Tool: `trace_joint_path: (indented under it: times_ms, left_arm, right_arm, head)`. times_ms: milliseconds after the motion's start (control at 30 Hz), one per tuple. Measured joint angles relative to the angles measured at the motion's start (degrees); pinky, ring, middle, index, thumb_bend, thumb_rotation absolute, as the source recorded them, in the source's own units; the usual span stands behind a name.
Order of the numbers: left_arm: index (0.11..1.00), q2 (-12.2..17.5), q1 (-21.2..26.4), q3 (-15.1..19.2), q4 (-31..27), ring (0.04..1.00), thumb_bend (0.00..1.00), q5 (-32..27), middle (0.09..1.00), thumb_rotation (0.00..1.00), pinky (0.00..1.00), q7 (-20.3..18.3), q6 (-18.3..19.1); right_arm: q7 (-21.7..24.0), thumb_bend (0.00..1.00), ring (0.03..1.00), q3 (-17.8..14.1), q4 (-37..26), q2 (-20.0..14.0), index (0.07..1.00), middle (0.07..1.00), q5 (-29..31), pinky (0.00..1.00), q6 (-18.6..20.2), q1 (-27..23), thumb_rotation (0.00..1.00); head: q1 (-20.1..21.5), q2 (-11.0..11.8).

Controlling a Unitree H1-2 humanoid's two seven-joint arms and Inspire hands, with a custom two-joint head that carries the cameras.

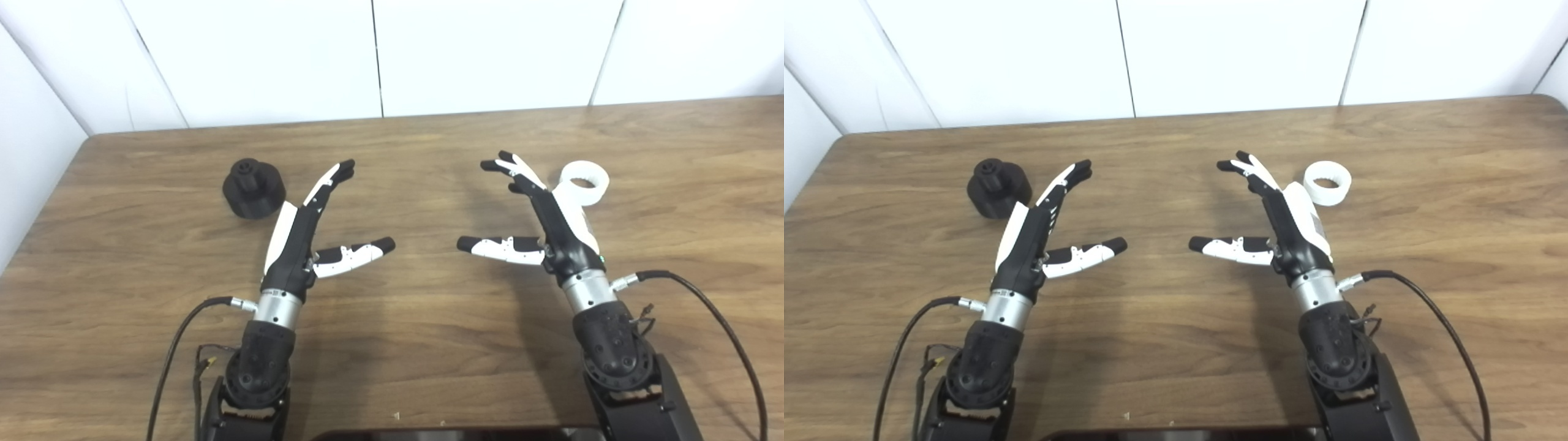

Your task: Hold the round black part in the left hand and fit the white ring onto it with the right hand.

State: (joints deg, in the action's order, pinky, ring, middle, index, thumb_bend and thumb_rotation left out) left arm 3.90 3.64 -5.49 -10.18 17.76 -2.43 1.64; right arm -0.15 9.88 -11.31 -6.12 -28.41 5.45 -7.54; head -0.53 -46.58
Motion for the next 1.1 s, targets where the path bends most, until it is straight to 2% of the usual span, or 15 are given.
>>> trace_joint_path:
  times_ms: [233, 333, 467, 667, 767, 867, 1100]
  left_arm:
    - [0.901, 0.03, 0.15, 0.00, 0.00, 0.955, 0.89, 0.01, 0.914, 0.26, 1.00, 0.00, 0.00]
    - [0.880, 0.18, 0.20, -0.02, -0.01, 0.953, 0.88, 0.87, 0.923, 0.29, 0.95, 0.23, -0.07]
    - [0.872, 1.30, 0.63, 0.96, -1.50, 0.996, 0.88, 6.43, 0.973, 0.36, 0.99, 2.04, 0.36]
    - [0.853, 5.13, 1.55, 4.43, -2.54, 1.000, 0.94, 15.83, 1.000, 0.45, 0.94, 5.55, 2.79]
    - [0.856, 7.23, 1.76, 5.63, -2.44, 1.000, 0.95, 20.36, 1.000, 0.45, 0.99, 6.43, 4.94]
    - [0.865, 9.37, 2.61, 6.60, -2.35, 1.000, 0.99, 22.71, 1.000, 0.45, 1.00, 6.78, 6.23]
    - [0.919, 13.03, 4.20, 7.58, 0.37, 1.000, 1.00, 28.21, 1.000, 0.55, 1.00, 6.89, 10.33]
  right_arm:
    - [0.19, 0.88, 0.917, 0.13, 0.00, 0.03, 0.820, 0.943, 0.06, 0.82, 0.03, -0.16, 0.37]
    - [0.21, 0.87, 0.924, 0.14, 0.00, 0.02, 0.823, 0.945, 0.07, 0.83, 0.04, -0.17, 0.37]
    - [0.42, 0.87, 0.931, 0.12, 0.00, 0.02, 0.824, 0.946, 0.17, 0.85, 0.05, -0.19, 0.37]
    - [0.63, 0.88, 0.934, 0.00, 0.00, -0.01, 0.825, 0.944, 0.77, 0.87, 0.06, -0.24, 0.37]
    - [0.63, 0.87, 0.935, -0.09, 0.00, -0.14, 0.825, 0.945, 0.74, 0.88, 0.05, -0.25, 0.38]
    - [0.63, 0.87, 0.932, -0.25, 0.00, -0.41, 0.823, 0.943, 0.61, 0.88, 0.06, -0.25, 0.38]
    - [0.34, 0.88, 0.917, -0.49, 0.25, -1.27, 0.816, 0.929, 0.22, 0.86, -0.20, -0.29, 0.38]
  head:
    - [-0.53, 0.09]
    - [-1.23, 0.35]
    - [-2.19, 0.44]
    - [-3.16, 0.88]
    - [-3.69, 1.05]
    - [-4.83, 1.32]
    - [-6.59, 1.67]
